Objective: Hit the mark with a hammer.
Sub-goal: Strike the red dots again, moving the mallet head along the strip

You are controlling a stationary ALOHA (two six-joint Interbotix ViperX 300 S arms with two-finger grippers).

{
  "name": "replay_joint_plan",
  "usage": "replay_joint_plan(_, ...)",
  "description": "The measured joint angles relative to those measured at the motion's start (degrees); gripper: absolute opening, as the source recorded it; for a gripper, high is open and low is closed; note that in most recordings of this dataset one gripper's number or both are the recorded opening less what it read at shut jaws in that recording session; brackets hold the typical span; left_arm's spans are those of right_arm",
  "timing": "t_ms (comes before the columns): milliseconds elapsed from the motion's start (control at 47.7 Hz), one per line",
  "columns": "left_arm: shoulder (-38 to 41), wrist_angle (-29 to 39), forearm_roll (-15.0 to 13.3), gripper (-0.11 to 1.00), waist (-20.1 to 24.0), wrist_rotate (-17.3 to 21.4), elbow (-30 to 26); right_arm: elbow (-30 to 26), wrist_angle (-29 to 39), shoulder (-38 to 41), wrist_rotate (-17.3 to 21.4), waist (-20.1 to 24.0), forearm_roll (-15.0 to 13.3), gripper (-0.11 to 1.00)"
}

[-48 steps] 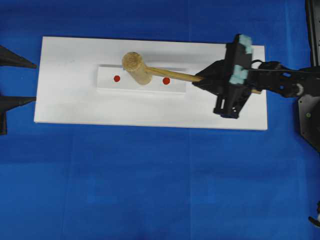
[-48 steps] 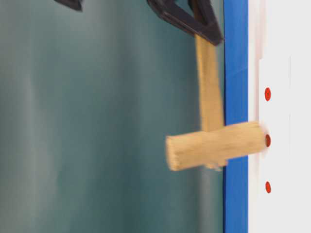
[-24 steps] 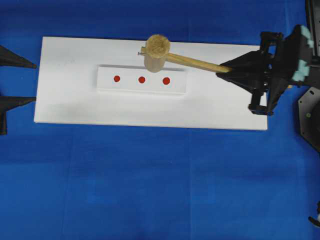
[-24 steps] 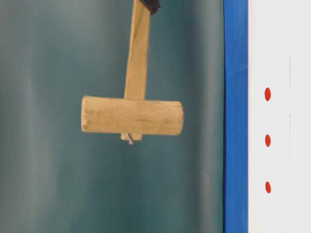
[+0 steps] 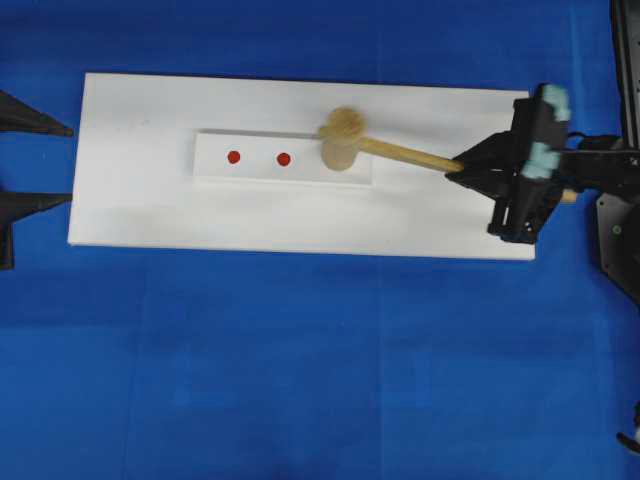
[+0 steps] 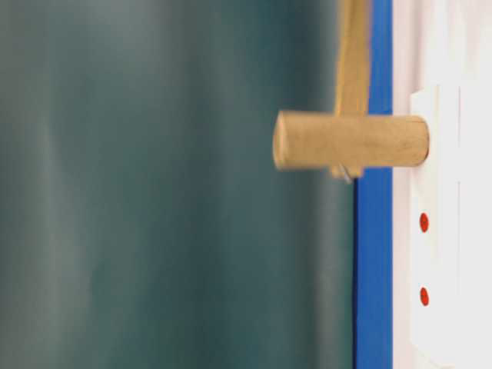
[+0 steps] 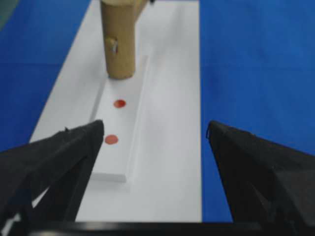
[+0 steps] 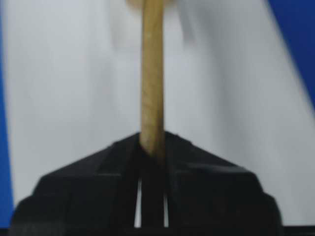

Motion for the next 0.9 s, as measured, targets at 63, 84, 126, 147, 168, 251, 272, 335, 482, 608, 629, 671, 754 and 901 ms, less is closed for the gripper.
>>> replay_joint_plan(63,0.0,0.0,0.0,0.84,0.1,-0.1,0.0,-0.1,0.0,1.4,-0.4,0.3,0.5,0.02)
replay_joint_plan(84,0.0,-0.1,0.0,0.84,0.1,0.0,0.0,-0.1,0.0,1.5,-0.5,0.4,0.4,0.02)
replay_joint_plan(126,0.0,0.0,0.0,0.84,0.1,-0.1,0.0,-0.4,0.0,1.5,-0.6,0.7,0.5,0.02)
replay_joint_plan(147,0.0,0.0,0.0,0.84,0.0,-0.1,0.0,-0.4,0.0,1.3,-0.7,0.8,0.4,0.02)
replay_joint_plan(168,0.0,0.0,0.0,0.84,0.1,-0.1,0.0,-0.6,-0.1,1.1,-0.7,0.7,0.3,0.02)
replay_joint_plan(251,0.0,0.0,0.0,0.84,0.1,-0.1,0.0,-1.1,-0.1,-0.4,-0.8,0.8,-0.5,0.02)
replay_joint_plan(272,0.0,0.0,0.0,0.84,0.1,-0.1,0.0,-1.2,-0.1,-1.1,-0.9,0.9,-1.0,0.02)
replay_joint_plan(335,0.0,-0.1,0.0,0.84,0.1,-0.1,0.0,-1.7,-0.1,-3.1,-1.1,0.9,-1.8,0.02)
replay_joint_plan(482,0.0,-0.1,0.0,0.84,0.1,0.0,0.0,-2.6,0.4,-8.3,-1.3,1.1,-3.4,0.02)
replay_joint_plan(608,0.0,-0.1,0.0,0.84,0.1,-0.1,0.0,-3.5,1.5,-12.1,-1.3,1.1,-4.6,0.02)
replay_joint_plan(629,0.0,0.0,0.0,0.84,0.1,0.0,0.0,-3.7,1.7,-12.6,-1.3,1.1,-4.7,0.02)
replay_joint_plan(671,0.0,0.0,0.0,0.84,0.1,-0.1,0.0,-3.9,2.2,-13.1,-1.2,1.0,-4.8,0.02)
replay_joint_plan(754,0.0,0.0,0.0,0.84,0.1,0.0,0.0,-4.4,2.9,-13.5,-1.3,1.1,-5.1,0.02)
replay_joint_plan(901,0.0,-0.1,0.0,0.84,0.1,0.0,0.0,-5.1,3.3,-13.4,-1.3,1.1,-5.2,0.02)
